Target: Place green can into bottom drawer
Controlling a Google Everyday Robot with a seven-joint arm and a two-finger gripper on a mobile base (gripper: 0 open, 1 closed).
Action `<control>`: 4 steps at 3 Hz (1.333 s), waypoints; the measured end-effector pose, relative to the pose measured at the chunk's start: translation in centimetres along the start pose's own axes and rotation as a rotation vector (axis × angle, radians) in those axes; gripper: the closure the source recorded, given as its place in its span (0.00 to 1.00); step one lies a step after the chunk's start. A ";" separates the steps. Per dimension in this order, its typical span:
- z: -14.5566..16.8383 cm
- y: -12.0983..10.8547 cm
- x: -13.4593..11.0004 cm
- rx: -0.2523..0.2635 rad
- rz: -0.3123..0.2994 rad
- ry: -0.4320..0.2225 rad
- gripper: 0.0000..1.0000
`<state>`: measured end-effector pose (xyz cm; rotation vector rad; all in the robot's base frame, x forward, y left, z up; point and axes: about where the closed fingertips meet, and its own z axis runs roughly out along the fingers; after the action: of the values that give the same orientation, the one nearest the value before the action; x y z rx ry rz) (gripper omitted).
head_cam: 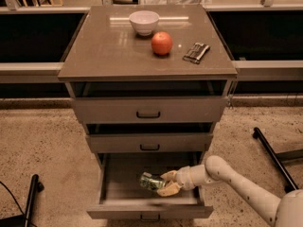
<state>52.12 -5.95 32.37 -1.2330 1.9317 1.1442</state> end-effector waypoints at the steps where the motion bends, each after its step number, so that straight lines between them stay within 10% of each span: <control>1: 1.5 -2.9 1.8 0.056 0.041 0.021 1.00; 2: 2.3 -5.3 3.2 0.124 0.071 0.055 1.00; 4: 4.6 -6.3 5.2 0.195 0.052 0.204 0.59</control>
Offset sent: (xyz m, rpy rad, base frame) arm 0.0595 -0.0166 -0.0840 -0.1795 0.0181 -0.2002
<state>55.82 -5.37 23.75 -1.2384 2.1797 0.8575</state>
